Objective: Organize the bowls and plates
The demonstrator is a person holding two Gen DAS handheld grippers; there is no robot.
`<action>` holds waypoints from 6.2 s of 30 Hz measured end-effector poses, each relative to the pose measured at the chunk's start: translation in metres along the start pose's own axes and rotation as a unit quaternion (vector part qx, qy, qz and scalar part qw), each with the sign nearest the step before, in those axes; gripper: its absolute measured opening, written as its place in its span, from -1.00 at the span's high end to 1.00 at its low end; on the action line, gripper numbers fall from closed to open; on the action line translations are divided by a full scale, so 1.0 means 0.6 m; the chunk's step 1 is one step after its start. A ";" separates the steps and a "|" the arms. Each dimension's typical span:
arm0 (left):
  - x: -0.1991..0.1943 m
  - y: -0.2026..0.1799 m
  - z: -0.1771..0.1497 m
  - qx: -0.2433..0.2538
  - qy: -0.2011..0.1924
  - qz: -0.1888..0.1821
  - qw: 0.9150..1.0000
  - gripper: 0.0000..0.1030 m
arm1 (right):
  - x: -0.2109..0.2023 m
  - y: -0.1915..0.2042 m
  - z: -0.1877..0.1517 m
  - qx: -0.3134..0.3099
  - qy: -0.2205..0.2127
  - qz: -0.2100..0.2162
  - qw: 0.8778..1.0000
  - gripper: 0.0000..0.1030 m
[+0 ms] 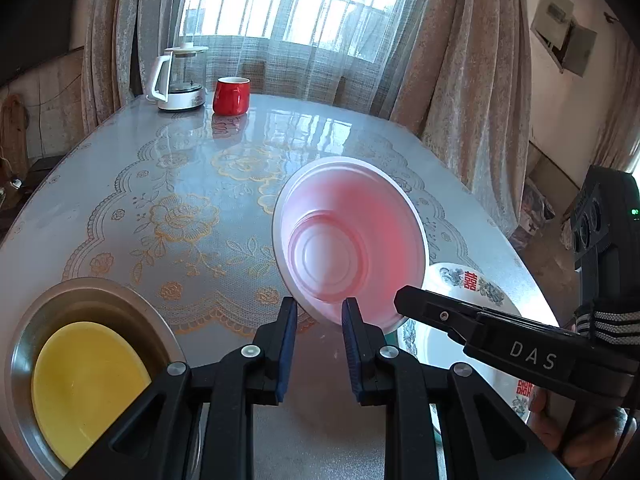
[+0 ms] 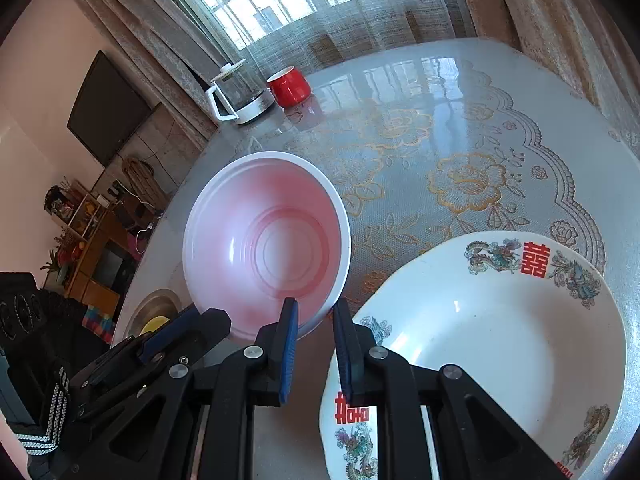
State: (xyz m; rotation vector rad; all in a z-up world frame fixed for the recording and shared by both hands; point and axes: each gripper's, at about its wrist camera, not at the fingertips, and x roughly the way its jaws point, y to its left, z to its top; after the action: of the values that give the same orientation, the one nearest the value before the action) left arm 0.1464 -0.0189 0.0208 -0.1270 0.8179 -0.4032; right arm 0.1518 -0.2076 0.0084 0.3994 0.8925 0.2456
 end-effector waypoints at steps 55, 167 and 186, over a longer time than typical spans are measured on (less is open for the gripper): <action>-0.186 0.198 -0.087 -0.091 -0.057 0.068 0.992 0.55 | 0.070 0.245 -0.079 -0.104 0.070 0.130 0.984 0.71; -0.161 0.280 -0.125 -0.139 -0.038 0.116 0.983 0.41 | 0.097 0.183 -0.099 -0.072 0.016 0.042 0.996 0.49; -0.167 0.283 -0.131 -0.125 -0.039 0.138 0.982 0.25 | 0.108 0.216 -0.105 -0.121 0.014 0.030 0.992 0.45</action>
State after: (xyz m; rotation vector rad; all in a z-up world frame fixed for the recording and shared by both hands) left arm 0.0787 0.1799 -0.0088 -0.2584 0.7943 -0.0317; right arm 0.1355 -0.0521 -0.0161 0.1985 0.8678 0.4109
